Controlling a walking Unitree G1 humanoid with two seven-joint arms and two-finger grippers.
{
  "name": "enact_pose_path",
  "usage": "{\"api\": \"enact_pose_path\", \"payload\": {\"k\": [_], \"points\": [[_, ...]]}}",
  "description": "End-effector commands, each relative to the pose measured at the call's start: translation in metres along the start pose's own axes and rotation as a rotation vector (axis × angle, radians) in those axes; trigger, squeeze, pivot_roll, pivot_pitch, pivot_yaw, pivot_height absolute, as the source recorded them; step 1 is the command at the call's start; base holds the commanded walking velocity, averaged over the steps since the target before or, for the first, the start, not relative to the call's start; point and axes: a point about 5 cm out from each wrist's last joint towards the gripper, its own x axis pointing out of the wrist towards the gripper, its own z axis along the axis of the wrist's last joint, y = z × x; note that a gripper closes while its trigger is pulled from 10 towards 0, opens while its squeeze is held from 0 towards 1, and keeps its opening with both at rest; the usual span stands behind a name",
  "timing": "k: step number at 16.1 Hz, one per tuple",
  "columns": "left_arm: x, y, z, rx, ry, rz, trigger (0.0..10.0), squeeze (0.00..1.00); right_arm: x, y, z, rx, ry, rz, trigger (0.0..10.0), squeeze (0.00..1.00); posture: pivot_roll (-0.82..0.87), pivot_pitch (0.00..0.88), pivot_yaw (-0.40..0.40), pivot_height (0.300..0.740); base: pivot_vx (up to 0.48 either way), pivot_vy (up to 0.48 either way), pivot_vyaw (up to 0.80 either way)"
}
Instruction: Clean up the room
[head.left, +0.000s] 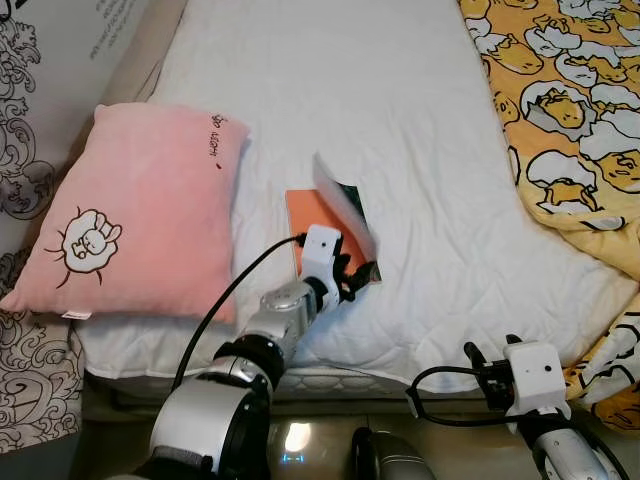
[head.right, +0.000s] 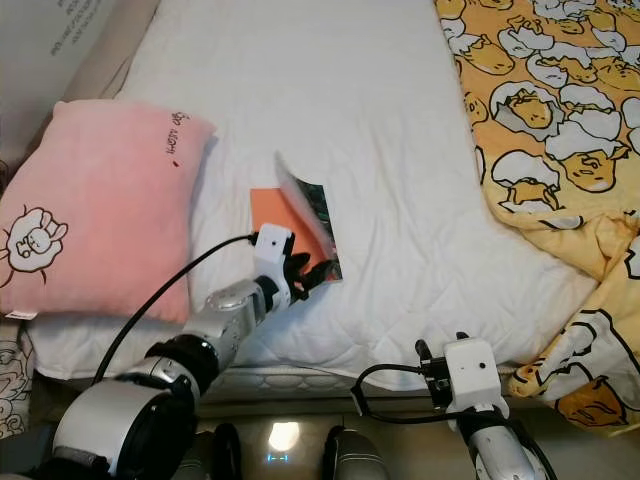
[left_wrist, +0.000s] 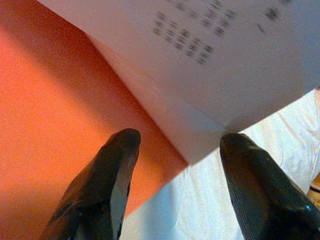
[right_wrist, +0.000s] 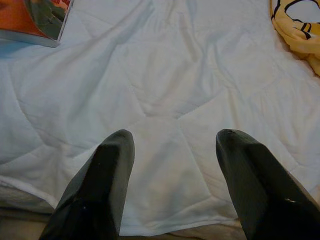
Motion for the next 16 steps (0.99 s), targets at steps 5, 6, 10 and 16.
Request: {"api": "enact_pose_path", "payload": {"k": [5,6,10,16], "points": [[-0.037,0.071,0.053,0.765,-0.035,0.426,10.0,0.00,-0.005,-0.005,-0.008,-0.006,0.040,-0.012,10.0,0.00,-0.31,0.194,-0.043,0.740,0.000,0.000,0.00],[-0.054,0.088,0.083,0.903,-0.124,0.580,10.0,0.00,-0.005,-0.004,-0.008,-0.005,0.040,-0.010,10.0,0.00,-0.30,0.194,-0.042,0.740,0.000,0.000,0.00],[-0.087,0.078,0.125,1.085,-0.371,0.703,10.0,0.00,0.002,0.001,-0.005,0.000,0.021,0.002,10.0,0.00,-0.27,0.186,-0.036,0.740,0.000,0.000,0.00],[-0.069,0.042,0.089,0.509,-0.425,0.577,10.0,1.00,0.010,0.000,0.002,-0.018,-0.010,-0.019,10.0,0.00,-0.26,0.176,-0.032,0.740,0.000,0.000,0.00]]}}
